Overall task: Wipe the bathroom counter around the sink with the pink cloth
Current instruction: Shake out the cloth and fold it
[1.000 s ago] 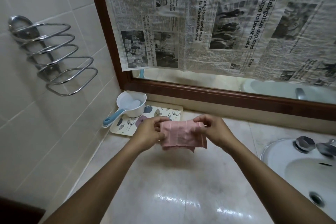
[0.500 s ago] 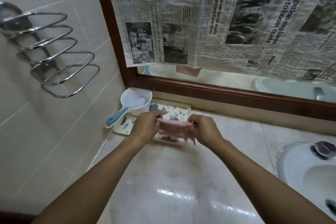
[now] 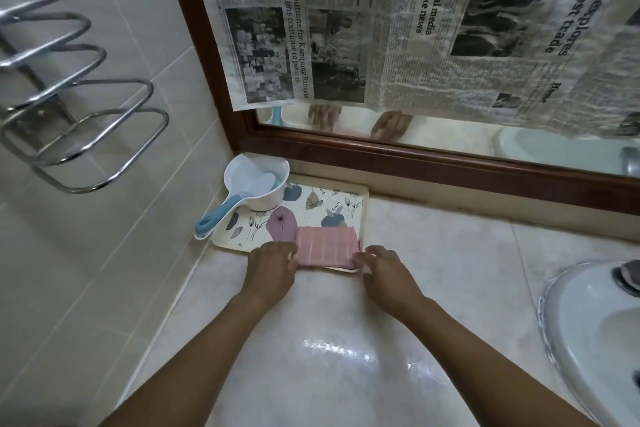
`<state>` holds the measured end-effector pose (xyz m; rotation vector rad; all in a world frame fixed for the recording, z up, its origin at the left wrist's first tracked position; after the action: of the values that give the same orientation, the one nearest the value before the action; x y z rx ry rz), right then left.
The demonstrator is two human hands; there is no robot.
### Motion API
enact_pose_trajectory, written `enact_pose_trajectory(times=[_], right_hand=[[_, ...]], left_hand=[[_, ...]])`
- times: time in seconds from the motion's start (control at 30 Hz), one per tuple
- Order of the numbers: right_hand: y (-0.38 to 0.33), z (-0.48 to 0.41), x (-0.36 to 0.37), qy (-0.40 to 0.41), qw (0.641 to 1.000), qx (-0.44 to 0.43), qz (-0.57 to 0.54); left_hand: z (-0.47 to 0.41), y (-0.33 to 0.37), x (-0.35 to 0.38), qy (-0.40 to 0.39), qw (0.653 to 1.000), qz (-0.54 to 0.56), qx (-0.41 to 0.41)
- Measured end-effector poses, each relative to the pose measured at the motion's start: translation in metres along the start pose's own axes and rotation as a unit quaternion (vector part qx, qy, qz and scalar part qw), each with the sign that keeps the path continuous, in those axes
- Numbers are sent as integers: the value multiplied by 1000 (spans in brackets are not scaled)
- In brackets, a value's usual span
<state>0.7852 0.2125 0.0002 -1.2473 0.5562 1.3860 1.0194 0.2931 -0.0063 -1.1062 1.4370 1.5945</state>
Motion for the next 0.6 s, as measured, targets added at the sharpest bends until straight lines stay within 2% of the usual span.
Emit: enact_pose_trajectory(times=[0.13,0.4,0.5,0.6], right_hand=[[-10,-2,11,5,998,-12,56],[-22,13,23,-11,983,-37,181],[-20,9,20,-68,982,-38,170],[-17,13,13,-104,985,-32,133]], left_hand=[[-12,8,13,-79,996,-24,-11],[-24,-3,26,-141,989,-33,-21],[-24,-4,26,-132,990,-27,-35],[-17,-4,16,-60,996,-25,-61]])
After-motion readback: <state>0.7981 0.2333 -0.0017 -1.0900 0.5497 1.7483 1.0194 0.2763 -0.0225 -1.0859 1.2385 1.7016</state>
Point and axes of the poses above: each hand's wrist, its own z-axis away from the middle knuckle, its own x-axis out of the palm, y = z × x, the point moved 4 cm from there along -z, towards the middle knuckle, and after that the axes turned 12 degrees about x, right-handed, at the moved point
